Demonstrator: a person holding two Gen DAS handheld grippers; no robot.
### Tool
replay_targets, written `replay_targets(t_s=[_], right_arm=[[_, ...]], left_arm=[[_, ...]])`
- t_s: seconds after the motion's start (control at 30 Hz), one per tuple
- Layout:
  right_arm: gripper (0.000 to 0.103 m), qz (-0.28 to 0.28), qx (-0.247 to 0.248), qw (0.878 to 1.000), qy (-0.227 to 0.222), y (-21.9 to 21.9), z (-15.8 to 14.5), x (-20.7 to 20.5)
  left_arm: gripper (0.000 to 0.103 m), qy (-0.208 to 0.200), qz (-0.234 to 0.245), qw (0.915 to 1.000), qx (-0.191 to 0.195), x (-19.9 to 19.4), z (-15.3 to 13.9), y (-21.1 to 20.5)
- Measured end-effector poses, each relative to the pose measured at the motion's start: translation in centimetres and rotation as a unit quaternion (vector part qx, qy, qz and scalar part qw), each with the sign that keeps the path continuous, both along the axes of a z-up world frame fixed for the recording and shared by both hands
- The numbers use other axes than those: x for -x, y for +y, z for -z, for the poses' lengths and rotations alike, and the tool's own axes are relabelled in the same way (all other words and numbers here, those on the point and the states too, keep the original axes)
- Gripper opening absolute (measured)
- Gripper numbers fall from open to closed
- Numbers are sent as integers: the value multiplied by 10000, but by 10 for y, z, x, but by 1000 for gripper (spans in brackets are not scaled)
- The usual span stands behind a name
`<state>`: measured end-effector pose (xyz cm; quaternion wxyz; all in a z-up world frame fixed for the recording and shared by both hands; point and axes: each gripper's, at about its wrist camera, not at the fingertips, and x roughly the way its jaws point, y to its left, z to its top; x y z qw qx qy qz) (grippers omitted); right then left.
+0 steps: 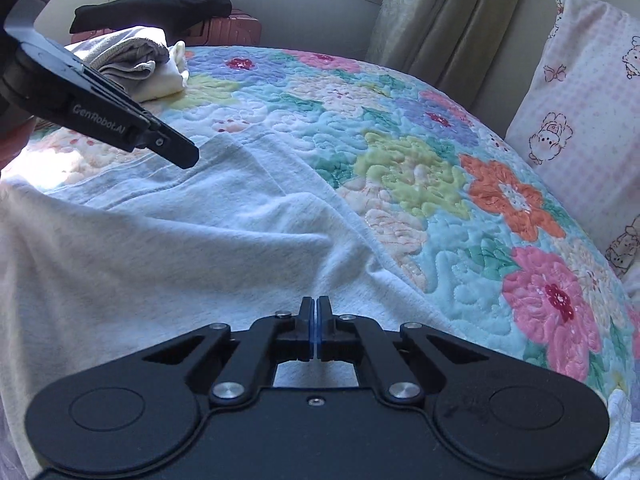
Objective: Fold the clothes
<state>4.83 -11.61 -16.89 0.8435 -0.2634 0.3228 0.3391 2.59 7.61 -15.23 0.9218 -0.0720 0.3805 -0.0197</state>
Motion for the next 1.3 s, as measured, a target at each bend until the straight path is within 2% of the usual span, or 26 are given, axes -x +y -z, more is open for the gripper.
replay_targets(t_s=[0.1, 0.2, 0.23, 0.3, 0.37, 0.47, 0.5, 0.57, 0.63, 0.73, 0.8, 0.83, 0.9, 0.93, 0.97, 1.0, 1.07, 1.17, 1.3], right_arm=[[3, 43, -69, 9999, 60, 0, -6, -5], [17, 70, -372, 9988, 304, 1, -15, -18], [26, 60, -523, 9976, 458, 2, -18, -24], [31, 7, -835, 9936, 764, 5, -21, -34], [34, -5, -969, 9915, 863, 16, -23, -41], [45, -115, -913, 9919, 871, 35, -23, -48], [46, -156, -852, 9923, 887, 42, -22, -51], [54, -170, -695, 9937, 863, 54, -20, -55], [61, -162, -528, 9957, 743, 63, -15, -57], [63, -60, -306, 9959, 854, 69, 1, -61], [63, 33, -342, 9958, 854, 68, 8, -59], [63, 80, -417, 9955, 846, 66, 10, -57], [51, 75, -496, 9941, 958, 62, 10, -52], [41, 70, -514, 9938, 984, 61, 9, -49], [27, 62, -506, 9940, 966, 61, 9, -46], [20, 40, -485, 9945, 928, 61, 8, -42], [8, -18, -408, 9964, 747, 62, 6, -33], [7, 26, -478, 9977, 475, 61, -1, -23], [6, 203, -1078, 9935, 303, 54, -23, -24]], left_arm=[[0, 138, -172, 9997, 72, 0, 3, 7], [3, 687, -136, 9967, 419, -1, 15, 20], [4, 920, -97, 9941, 574, -1, 19, 24], [4, 1138, -145, 9889, 945, 6, 23, 34], [5, 1215, -304, 9845, 1229, 15, 24, 47], [6, 1167, -262, 9858, 1182, 27, 21, 55], [9, 1123, -155, 9852, 1283, 29, 21, 56], [27, 1048, 95, 9837, 1461, 28, 22, 56], [29, 1001, 233, 9854, 1361, 23, 22, 51], [30, 944, 327, 9884, 1142, 13, 26, 44], [34, 911, 380, 9887, 1128, 6, 28, 43], [41, 885, 469, 9887, 1114, 4, 29, 41], [45, 819, 724, 9891, 984, 3, 30, 34], [44, 787, 797, 9902, 835, 5, 29, 29], [41, 760, 848, 9910, 697, 8, 28, 24], [37, 732, 900, 9917, 559, 10, 26, 18], [16, 696, 951, 9916, 528, 12, 24, 14], [10, 655, 974, 9912, 610, 12, 22, 12], [7, 474, 642, 9946, 658, 17, 16, 14]])
